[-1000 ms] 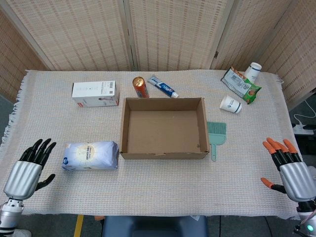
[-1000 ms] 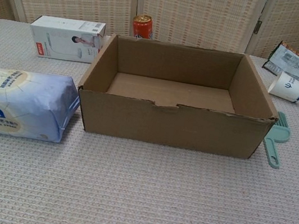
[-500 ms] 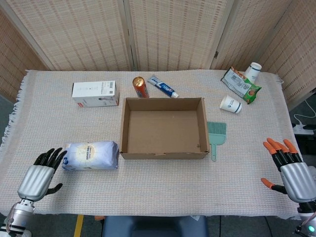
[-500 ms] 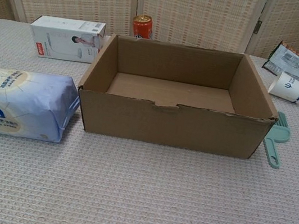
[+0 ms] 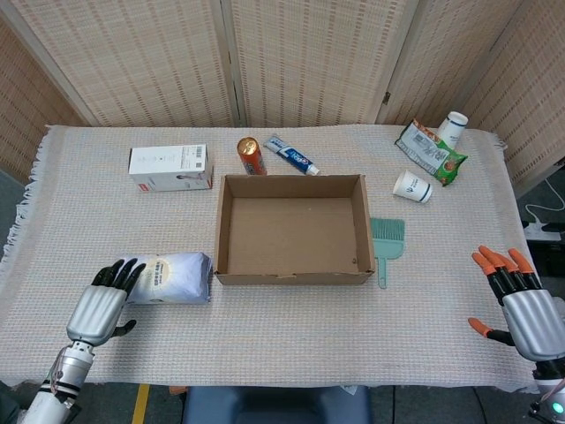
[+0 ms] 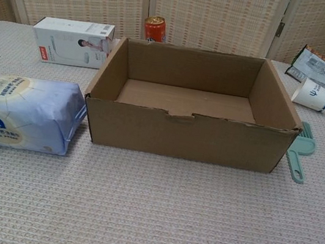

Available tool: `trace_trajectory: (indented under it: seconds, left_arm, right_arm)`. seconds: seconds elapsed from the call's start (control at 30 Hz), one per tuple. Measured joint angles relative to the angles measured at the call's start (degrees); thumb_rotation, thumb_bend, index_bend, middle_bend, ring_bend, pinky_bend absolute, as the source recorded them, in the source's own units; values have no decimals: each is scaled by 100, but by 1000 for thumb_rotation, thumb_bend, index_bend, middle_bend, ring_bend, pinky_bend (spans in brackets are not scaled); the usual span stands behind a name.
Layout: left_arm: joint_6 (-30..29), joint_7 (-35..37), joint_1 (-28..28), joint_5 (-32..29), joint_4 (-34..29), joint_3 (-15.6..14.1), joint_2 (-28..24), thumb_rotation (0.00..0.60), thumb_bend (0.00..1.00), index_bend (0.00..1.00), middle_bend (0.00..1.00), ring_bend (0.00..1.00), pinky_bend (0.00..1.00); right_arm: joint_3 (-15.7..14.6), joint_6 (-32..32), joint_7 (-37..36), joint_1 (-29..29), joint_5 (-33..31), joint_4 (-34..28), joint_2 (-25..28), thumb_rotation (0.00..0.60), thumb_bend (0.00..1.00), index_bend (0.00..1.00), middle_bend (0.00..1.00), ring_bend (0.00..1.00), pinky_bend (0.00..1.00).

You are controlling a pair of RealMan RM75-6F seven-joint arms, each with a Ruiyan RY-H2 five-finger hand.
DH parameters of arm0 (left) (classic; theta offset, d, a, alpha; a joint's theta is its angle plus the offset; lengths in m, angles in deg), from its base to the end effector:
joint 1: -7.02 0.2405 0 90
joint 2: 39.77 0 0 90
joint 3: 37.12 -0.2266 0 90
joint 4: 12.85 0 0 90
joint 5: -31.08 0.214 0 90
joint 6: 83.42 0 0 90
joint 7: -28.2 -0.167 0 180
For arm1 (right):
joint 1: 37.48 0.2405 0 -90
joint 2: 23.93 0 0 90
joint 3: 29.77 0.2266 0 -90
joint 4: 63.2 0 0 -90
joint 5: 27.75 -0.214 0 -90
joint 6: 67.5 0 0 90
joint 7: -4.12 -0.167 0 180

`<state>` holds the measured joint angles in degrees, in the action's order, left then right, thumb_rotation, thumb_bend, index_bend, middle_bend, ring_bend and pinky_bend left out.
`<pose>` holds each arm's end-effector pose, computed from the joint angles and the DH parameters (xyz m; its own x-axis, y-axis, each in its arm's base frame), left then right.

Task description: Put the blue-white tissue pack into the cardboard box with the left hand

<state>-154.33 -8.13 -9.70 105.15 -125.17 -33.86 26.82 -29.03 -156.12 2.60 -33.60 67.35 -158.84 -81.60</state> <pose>-0.1942 0.2323 0.0711 0.6034 0.1993 0.7721 0.7967 -0.1910 -0.5734 -0.2629 -0.1873 0.1621 0.4273 0.0154 0.9040 -0.8928 -0.1506 0.4245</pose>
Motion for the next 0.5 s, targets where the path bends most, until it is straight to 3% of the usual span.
trace_trajectory:
  seconds: [0.3, 0.5]
  left_arm:
    - [153, -520, -345, -347, -214, 117, 247, 600, 177, 0, 0, 0, 128]
    - [385, -642, -635, -743, -33, 221, 425, 600, 177, 0, 0, 0, 128]
  right_arm:
    - [20, 26, -14, 11, -45, 4, 4, 600, 0, 56, 30, 0, 0]
    - [47, 32, -145, 20, -94, -1, 60, 600, 0, 56, 30, 0, 0]
